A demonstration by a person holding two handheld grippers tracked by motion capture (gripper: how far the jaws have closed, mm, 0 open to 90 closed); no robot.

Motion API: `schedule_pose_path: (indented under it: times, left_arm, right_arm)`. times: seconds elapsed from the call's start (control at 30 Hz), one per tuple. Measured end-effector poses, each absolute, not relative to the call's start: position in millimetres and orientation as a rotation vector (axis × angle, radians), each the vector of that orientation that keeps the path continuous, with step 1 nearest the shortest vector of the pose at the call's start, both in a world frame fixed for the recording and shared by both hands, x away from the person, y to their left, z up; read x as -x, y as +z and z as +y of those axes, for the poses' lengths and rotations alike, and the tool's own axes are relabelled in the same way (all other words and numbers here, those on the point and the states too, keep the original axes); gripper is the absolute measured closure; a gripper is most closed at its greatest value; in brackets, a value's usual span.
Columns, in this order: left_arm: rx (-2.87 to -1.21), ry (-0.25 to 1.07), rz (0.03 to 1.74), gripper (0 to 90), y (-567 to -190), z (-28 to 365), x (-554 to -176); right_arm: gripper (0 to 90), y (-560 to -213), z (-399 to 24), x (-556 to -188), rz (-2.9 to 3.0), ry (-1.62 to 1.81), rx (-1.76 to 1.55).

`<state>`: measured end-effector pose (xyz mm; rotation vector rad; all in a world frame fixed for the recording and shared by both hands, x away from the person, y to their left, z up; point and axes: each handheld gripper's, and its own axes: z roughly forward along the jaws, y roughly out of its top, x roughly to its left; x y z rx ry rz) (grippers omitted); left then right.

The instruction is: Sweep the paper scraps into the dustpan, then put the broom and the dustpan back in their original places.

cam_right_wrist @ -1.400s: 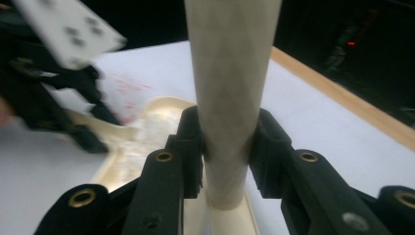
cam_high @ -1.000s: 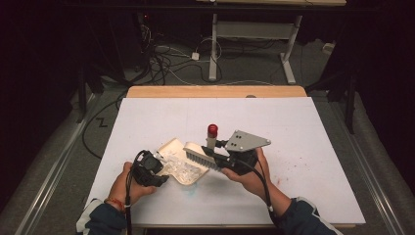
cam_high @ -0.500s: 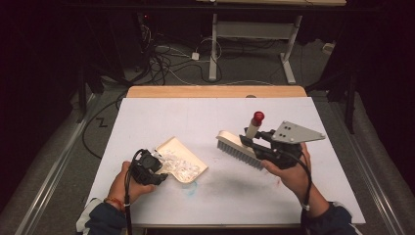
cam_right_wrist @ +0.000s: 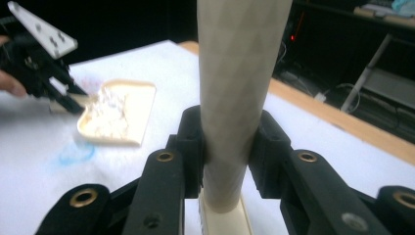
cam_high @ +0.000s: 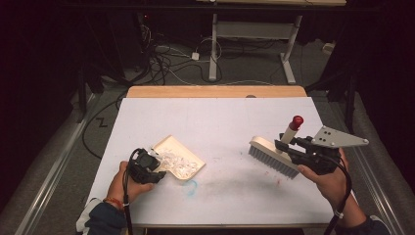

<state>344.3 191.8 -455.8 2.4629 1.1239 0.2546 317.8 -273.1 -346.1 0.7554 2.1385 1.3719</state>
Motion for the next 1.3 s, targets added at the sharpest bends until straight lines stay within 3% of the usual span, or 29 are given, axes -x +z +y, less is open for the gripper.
schedule_pose_path:
  times: [0.7,1.13,1.3]
  left_arm:
    - [-2.282,0.335,1.341,63.2,-452,218,-344]
    - [-2.150,0.377,1.487,62.9,-458,224,-348]
    - [-2.161,0.402,1.498,53.1,-461,215,-348]
  right_arm:
    - [70.7,-359,-301,-299,2.356,1.354,-0.750]
    - [70.7,-368,-305,-309,2.497,1.308,-0.735]
    - [70.7,-374,-302,-319,2.512,1.313,-0.750]
